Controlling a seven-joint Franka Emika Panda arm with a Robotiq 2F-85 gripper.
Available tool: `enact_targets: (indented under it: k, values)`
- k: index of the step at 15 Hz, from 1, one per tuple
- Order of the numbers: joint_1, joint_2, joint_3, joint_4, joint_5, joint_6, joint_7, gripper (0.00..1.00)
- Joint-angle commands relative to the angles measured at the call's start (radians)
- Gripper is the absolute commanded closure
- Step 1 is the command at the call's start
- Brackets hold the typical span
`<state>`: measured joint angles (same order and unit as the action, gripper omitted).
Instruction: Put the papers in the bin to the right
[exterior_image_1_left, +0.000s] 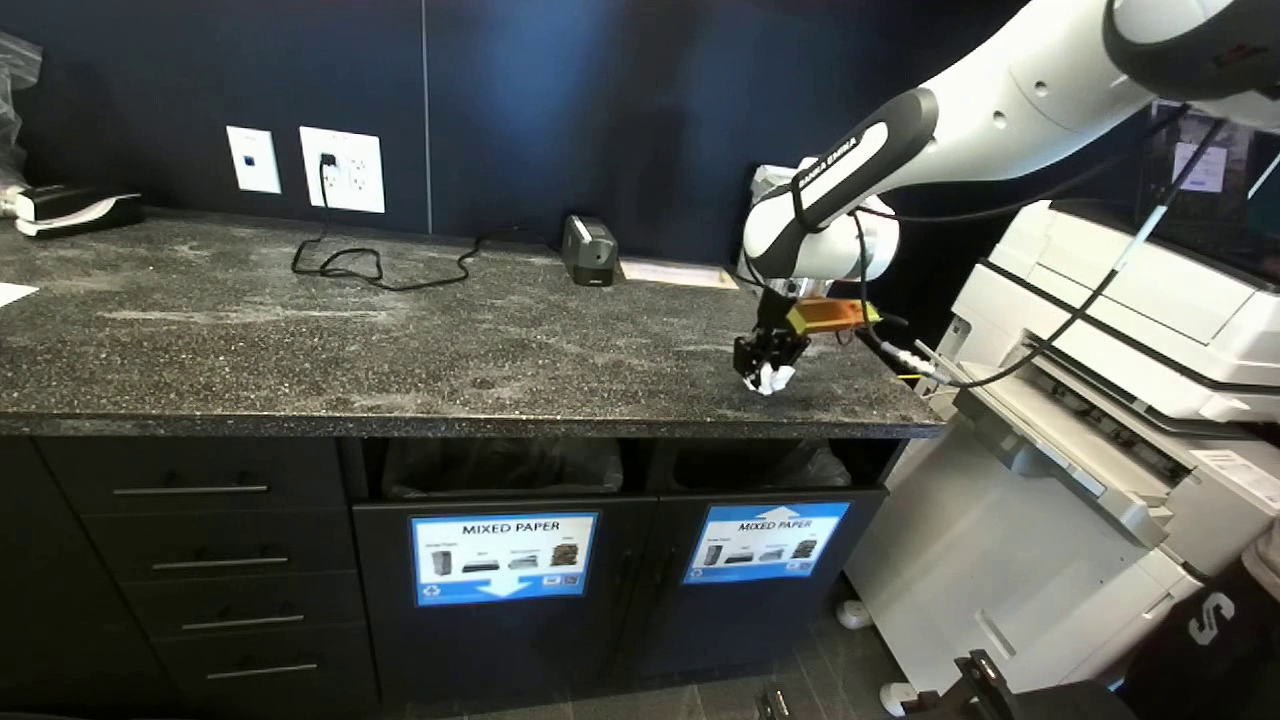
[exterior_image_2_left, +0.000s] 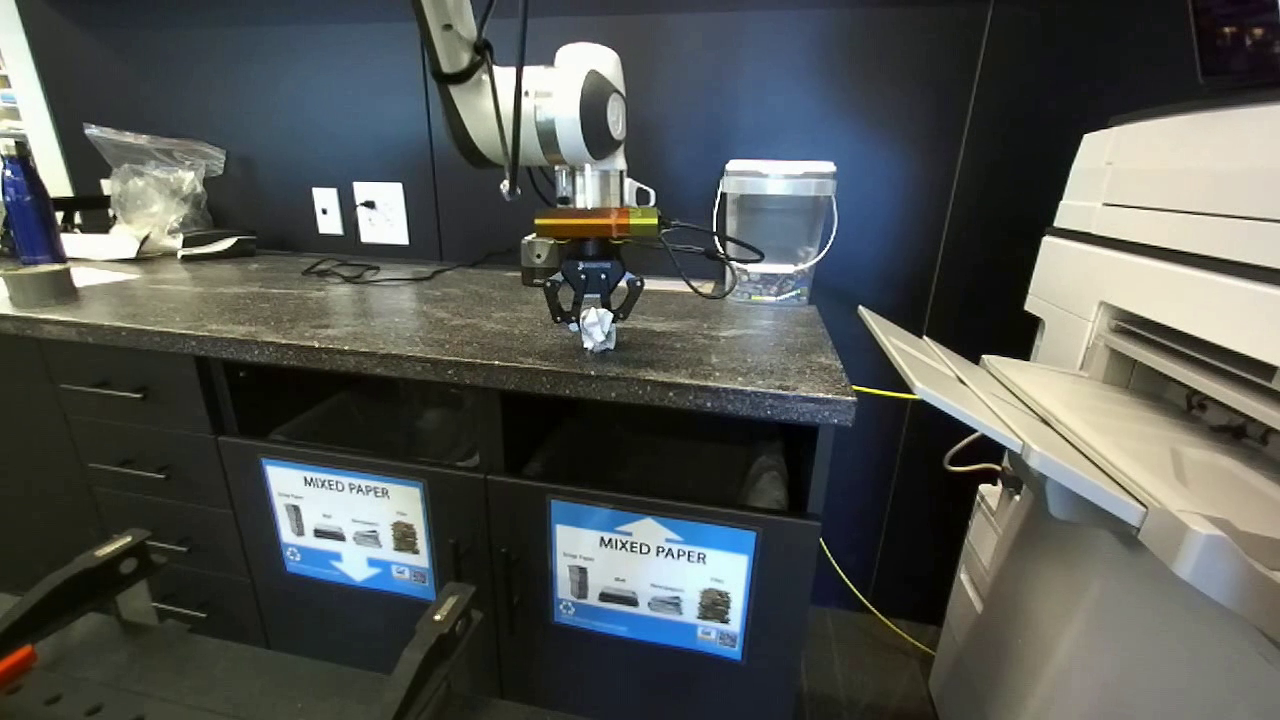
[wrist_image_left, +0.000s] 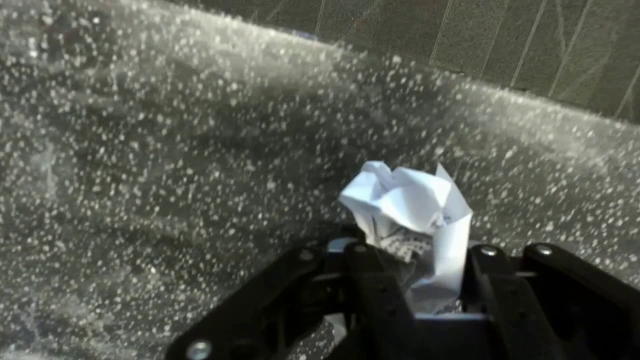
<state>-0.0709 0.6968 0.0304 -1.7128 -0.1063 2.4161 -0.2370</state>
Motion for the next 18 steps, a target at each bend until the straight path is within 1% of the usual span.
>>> enact_targets:
  k: [1, 3, 4, 5, 12, 16, 17, 18]
  values:
    - [0.003, -0.129, 0.010, -0.215, 0.021, 0.075, 0.019, 0.86]
    - [0.026, -0.164, -0.005, -0.291, 0.006, 0.127, 0.068, 0.86]
    - [0.026, -0.179, 0.000, -0.326, 0.011, 0.162, 0.072, 0.86]
    - [0.039, -0.187, -0.003, -0.353, 0.006, 0.183, 0.094, 0.86]
    - [0.100, -0.256, -0.017, -0.531, -0.008, 0.299, 0.199, 0.86]
    - [0.115, -0.276, -0.016, -0.656, 0.005, 0.420, 0.232, 0.86]
    - [0.125, -0.267, -0.027, -0.683, -0.001, 0.478, 0.251, 0.86]
    - [0.110, -0.257, -0.011, -0.707, 0.020, 0.531, 0.245, 0.86]
